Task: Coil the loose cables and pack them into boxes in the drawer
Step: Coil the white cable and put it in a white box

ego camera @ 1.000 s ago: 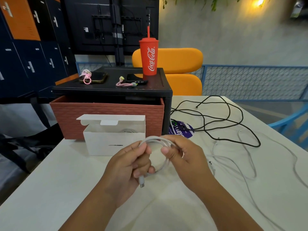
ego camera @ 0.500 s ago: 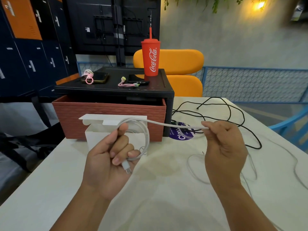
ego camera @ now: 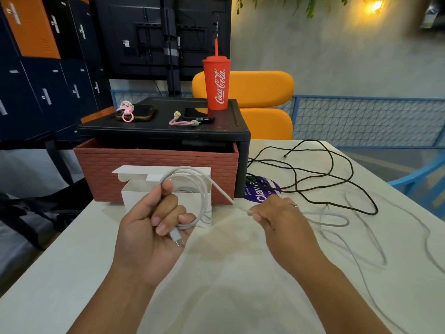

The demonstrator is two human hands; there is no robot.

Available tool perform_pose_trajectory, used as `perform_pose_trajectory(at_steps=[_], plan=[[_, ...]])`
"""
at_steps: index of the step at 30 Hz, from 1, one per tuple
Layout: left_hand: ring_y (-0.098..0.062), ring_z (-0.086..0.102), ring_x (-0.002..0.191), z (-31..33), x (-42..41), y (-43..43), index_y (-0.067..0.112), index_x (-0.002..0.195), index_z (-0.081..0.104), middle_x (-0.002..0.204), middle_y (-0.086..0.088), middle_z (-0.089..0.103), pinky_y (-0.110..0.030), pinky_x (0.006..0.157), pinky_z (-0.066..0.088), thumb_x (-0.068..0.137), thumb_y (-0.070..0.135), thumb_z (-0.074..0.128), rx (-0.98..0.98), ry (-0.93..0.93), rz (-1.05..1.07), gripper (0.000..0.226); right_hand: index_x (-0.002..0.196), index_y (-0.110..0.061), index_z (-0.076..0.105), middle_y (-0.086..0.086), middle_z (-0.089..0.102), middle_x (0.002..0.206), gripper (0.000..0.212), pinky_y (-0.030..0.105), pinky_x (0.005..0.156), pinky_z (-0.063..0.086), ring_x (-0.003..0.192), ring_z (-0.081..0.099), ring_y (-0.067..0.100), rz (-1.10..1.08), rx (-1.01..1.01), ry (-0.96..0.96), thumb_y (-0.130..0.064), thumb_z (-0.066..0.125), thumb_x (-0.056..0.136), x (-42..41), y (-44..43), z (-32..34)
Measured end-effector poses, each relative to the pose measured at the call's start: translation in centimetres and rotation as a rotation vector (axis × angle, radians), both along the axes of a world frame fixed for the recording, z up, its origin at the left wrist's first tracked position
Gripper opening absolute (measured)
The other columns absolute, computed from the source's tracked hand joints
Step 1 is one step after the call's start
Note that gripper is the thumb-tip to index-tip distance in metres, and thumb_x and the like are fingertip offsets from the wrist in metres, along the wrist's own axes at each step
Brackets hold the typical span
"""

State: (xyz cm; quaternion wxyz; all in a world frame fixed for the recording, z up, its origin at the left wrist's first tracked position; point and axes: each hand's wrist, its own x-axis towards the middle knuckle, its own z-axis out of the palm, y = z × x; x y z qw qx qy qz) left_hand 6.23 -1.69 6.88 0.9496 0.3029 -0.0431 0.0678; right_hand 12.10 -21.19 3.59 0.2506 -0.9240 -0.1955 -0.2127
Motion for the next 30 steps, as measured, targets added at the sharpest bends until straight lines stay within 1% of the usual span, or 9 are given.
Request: perform_pose_trajectory(at_steps=[5,9,12,15,19,22,24,27,30], plan=[[-0.005,0.037,0.041,-0.1,0.4,0.2,0.013,0.090,0.072,0.050,0.008,0.033,-0.019,0.057,0.051,0.060,0.022,0.064,0.038,-0.025,0.040,0.032,0.106,-0.024,0.064,-0.002,0.053,0.103,0.029,0.026,0.075,0.033,0.092,0.037,0.016,0.200,-0.213,0.087,-0.007,0.044,0.094,-1.3,1.8,0.1],[-0.008,0.048,0.052,-0.4,0.4,-0.3,0.012,0.106,0.062,0.054,0.005,0.044,-0.020,0.063,0.051,0.071,0.022,0.059,0.179,-0.064,0.145,0.037,0.097,-0.019,0.069,0.004,0.056,0.089,0.024,0.032,0.067,0.039,0.082,0.045,0.023,0.332,-0.191,-0.037,-0.004,0.053,0.087,-2.0,2.9,-0.3],[-0.008,0.054,0.062,-0.8,0.5,-1.3,0.019,0.109,0.059,0.057,0.004,0.052,-0.019,0.072,0.047,0.092,0.006,0.041,0.599,-0.042,0.260,0.027,0.095,-0.020,0.071,0.003,0.057,0.084,0.021,0.035,0.062,0.042,0.078,0.045,0.022,0.390,-0.209,-0.030,-0.014,0.051,0.088,-2.2,2.9,-0.3],[0.002,0.056,0.067,-2.1,0.6,-2.0,0.026,0.109,0.055,0.068,0.006,0.060,-0.008,0.066,0.044,0.097,0.009,0.042,1.099,-0.092,0.347,0.024,0.080,-0.025,0.071,-0.006,0.054,0.069,0.025,0.024,0.053,0.042,0.063,0.049,0.017,0.395,-0.207,-0.148,-0.028,0.046,0.081,-2.6,2.8,0.1],[-0.011,0.060,0.084,-3.7,0.8,-2.0,0.025,0.126,0.044,0.089,0.007,0.064,-0.035,0.078,0.051,0.088,0.037,0.037,1.453,-0.206,0.343,0.040,0.088,-0.028,0.064,-0.008,0.054,0.069,0.017,0.024,0.053,0.039,0.061,0.045,0.016,0.453,-0.092,-0.312,-0.023,0.049,0.081,-2.6,2.4,0.3],[-0.007,0.059,0.092,-3.8,0.9,-2.0,0.027,0.141,0.031,0.096,0.009,0.063,-0.029,0.080,0.050,0.089,0.041,0.036,1.436,-0.211,0.289,0.055,0.084,-0.023,0.068,-0.006,0.055,0.069,0.015,0.024,0.053,0.038,0.064,0.041,0.014,0.437,-0.020,-0.393,-0.020,0.054,0.082,-2.5,2.1,0.6],[-0.005,0.059,0.086,-3.6,0.7,-2.0,0.023,0.139,0.037,0.090,0.010,0.064,-0.023,0.076,0.048,0.087,0.040,0.038,1.346,-0.200,0.215,0.055,0.081,-0.023,0.070,-0.005,0.056,0.070,0.015,0.022,0.057,0.034,0.068,0.040,0.013,0.419,0.051,-0.426,-0.024,0.055,0.084,-2.5,1.9,0.9],[-0.006,0.054,0.062,-2.8,0.3,-2.2,0.013,0.125,0.053,0.064,0.003,0.058,-0.016,0.065,0.044,0.084,0.037,0.041,1.173,-0.157,0.078,0.049,0.077,-0.021,0.070,-0.006,0.060,0.073,0.017,0.019,0.064,0.034,0.071,0.043,0.013,0.356,0.151,-0.513,-0.029,0.058,0.084,-2.4,1.7,1.2],[-0.006,0.044,0.049,-1.7,-0.4,-2.5,0.028,0.100,0.068,0.053,0.004,0.049,-0.014,0.053,0.038,0.079,0.039,0.052,1.044,-0.192,-0.051,0.028,0.086,-0.030,0.064,-0.013,0.056,0.078,0.009,0.011,0.071,0.032,0.076,0.043,0.010,0.282,0.262,-0.531,-0.034,0.056,0.085,-2.2,1.7,1.2]])
